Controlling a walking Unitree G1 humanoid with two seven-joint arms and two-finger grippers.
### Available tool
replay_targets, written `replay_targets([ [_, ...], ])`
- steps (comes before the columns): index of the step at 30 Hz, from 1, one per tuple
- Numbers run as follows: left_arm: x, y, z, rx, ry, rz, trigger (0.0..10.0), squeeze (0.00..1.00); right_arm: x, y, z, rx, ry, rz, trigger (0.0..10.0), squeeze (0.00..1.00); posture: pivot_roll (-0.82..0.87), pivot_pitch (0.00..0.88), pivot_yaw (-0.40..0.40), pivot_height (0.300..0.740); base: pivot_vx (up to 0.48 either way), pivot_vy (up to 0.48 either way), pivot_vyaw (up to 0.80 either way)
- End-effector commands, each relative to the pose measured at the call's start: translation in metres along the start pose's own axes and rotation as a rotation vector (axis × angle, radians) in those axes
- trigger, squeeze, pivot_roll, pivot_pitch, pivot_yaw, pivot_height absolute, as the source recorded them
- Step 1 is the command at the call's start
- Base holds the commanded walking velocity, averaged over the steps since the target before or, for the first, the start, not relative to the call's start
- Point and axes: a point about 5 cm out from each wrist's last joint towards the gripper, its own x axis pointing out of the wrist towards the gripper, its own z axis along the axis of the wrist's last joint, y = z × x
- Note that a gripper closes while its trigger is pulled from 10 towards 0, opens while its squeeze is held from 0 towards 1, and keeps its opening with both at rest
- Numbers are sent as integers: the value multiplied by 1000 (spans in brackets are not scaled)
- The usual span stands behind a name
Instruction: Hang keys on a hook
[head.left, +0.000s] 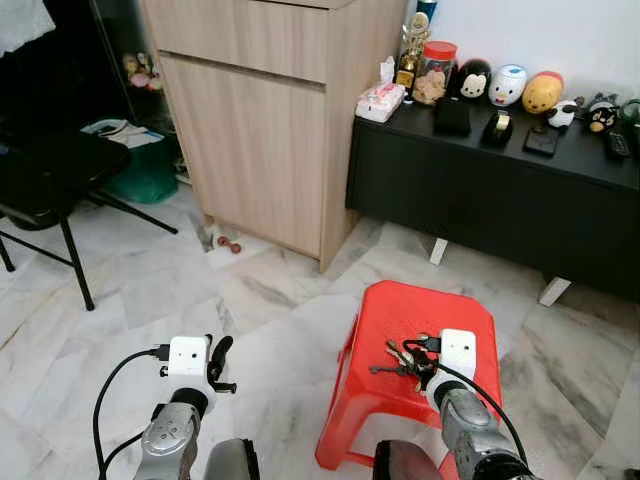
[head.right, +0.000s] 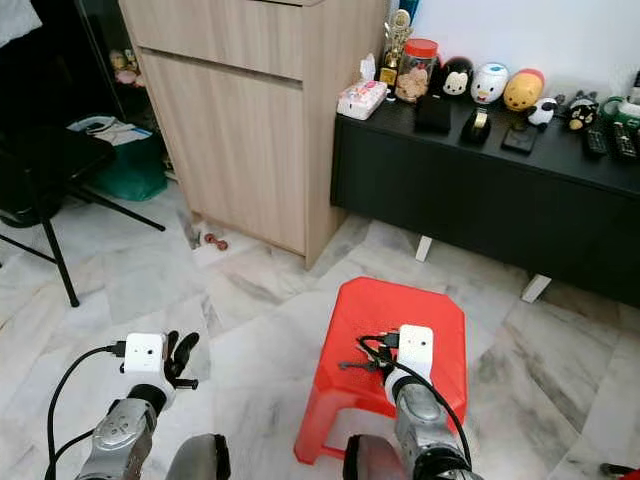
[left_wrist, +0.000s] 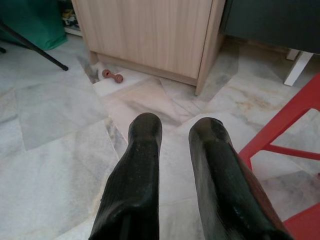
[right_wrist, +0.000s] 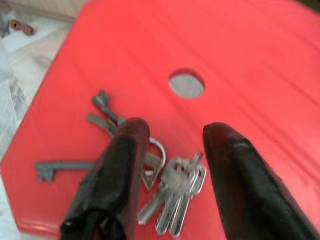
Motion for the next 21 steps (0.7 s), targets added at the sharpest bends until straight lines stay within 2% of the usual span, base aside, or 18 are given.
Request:
replay_targets([
  [1, -1, -1, -3, 11, 21, -14, 10000, 0, 0, -1, -1, 23, 14, -1, 10000, 1000, -20, 14, -54, 602, 0, 0, 0],
  [8, -2, -3, -3, 9, 14, -17, 10000, 0, 2, -1, 4, 21, 16, 5, 10000, 1000, -19, 24, -56, 602, 0, 0, 0],
  [9, -2, -3, -3, 9, 12, -18, 10000, 0, 3, 0, 5, 22, 15, 6, 10000, 882, -18, 28, -57, 602, 0, 0, 0],
  [10, -2, -4, -3, 9, 10, -20, 10000, 0, 3, 0, 6, 21, 14, 7, 10000, 486, -17, 32, -58, 602, 0, 0, 0],
  [11, -3, -4, -3, 9, 7, -22, 10000, 0, 3, -1, 8, 20, 11, 2, 10000, 0, -17, 36, -58, 602, 0, 0, 0],
  [21, -1, -9, 12, 23, -71, -42, 10000, 0, 6, -2, 18, 22, -16, 8, 10000, 0, -13, 77, -70, 602, 0, 0, 0],
])
